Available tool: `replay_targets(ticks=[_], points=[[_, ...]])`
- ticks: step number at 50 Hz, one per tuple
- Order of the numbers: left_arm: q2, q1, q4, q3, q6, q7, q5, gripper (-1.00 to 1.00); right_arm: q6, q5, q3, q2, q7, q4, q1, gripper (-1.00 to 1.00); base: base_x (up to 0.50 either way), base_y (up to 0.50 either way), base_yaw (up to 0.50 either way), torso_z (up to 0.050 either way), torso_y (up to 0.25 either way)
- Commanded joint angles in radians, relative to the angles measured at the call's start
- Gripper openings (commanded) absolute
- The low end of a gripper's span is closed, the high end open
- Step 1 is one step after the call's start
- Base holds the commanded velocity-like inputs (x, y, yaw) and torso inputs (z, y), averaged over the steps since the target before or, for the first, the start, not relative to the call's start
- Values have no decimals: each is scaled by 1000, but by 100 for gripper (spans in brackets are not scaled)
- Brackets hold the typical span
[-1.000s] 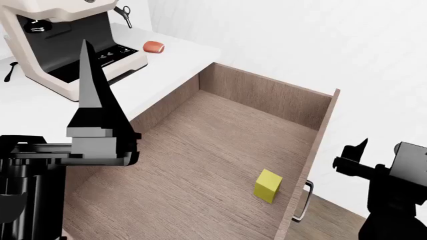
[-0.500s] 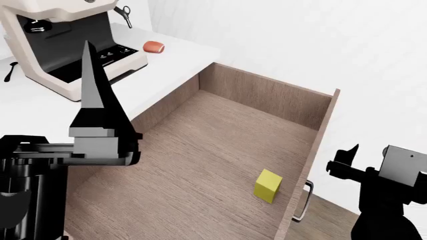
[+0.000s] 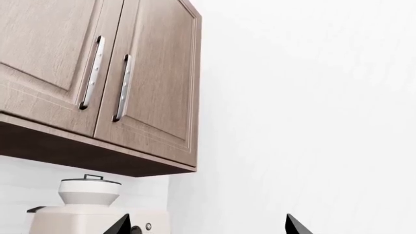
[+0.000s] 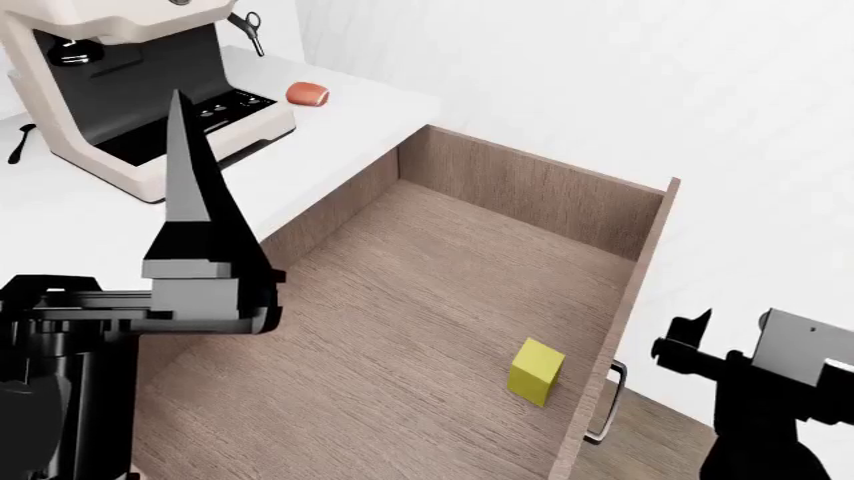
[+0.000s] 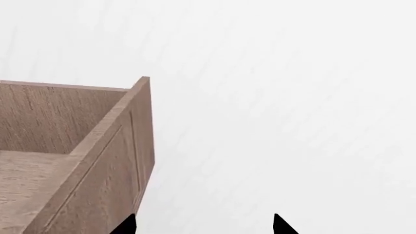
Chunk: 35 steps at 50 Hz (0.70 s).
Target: Close the right drawer.
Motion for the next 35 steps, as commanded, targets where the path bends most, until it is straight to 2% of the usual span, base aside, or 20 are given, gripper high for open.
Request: replay_targets(ticks=[1,35], points=[[-2,11,-1,-5,-1,2,3,100,-13,12,-3,5,-5,50,5,100,0,0,0,0,0],[-3,33,0,-22,-6,9,7,100,-116,42,-15,-7,-9,235,2,100,0,0,0,0,0]])
